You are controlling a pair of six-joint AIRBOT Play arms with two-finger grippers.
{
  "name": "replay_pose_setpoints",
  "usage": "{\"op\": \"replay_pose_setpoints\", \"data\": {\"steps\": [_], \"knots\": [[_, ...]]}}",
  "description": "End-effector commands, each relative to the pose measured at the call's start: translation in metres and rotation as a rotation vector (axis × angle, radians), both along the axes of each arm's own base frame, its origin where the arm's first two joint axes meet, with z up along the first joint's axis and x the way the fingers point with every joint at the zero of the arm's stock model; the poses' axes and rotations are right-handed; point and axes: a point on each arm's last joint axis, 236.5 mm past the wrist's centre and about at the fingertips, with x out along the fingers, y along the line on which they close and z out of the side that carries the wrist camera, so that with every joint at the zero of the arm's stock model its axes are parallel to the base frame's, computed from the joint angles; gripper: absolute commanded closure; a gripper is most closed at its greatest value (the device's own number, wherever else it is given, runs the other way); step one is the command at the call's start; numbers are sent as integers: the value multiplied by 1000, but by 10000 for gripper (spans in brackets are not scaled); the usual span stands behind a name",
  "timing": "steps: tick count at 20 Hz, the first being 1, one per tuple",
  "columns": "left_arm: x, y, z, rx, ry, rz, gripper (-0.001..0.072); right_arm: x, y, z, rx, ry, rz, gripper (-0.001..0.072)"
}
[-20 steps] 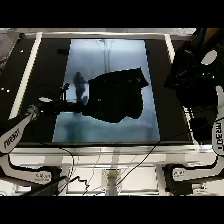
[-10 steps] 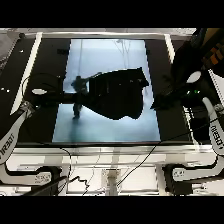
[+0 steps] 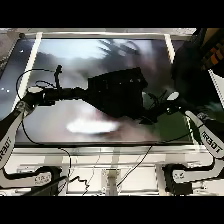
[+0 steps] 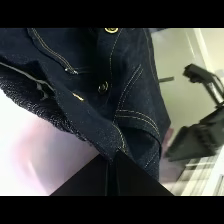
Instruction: Fold the clothes and pants, and hang the long-sleeved shirts on hangers.
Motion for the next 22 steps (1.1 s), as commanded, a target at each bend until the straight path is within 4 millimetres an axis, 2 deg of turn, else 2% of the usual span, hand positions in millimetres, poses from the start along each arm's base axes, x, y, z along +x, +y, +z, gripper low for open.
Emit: {"op": "replay_pose_setpoints", "data": {"steps": [1,4,8,10,12,14,16,19,22], "knots": [[1,0,2,-4,-3,2,681,33,5,-20,-111,-20,-242,161],[0,0,2,-5,-2,2,681,53,0,-22,-130,-40,-363,178],[0,0,2,-5,-2,2,681,69,-4,-20,-137,-77,-429,687],[1,-1,3,-11,-3,5,681,83,-8,-12,-151,-164,-365,694],[7,0,14,-55,-8,32,682,103,-17,9,-171,-249,-297,694],[18,4,30,-96,-30,65,682,126,-34,42,-204,-347,-242,694],[28,14,40,-74,-73,78,683,140,-58,85,-253,-458,-141,694],[42,28,64,-70,-124,109,683,134,-91,155,-317,-599,64,695],[41,29,101,-102,-151,135,683,130,-109,225,-374,-780,134,694]]}}
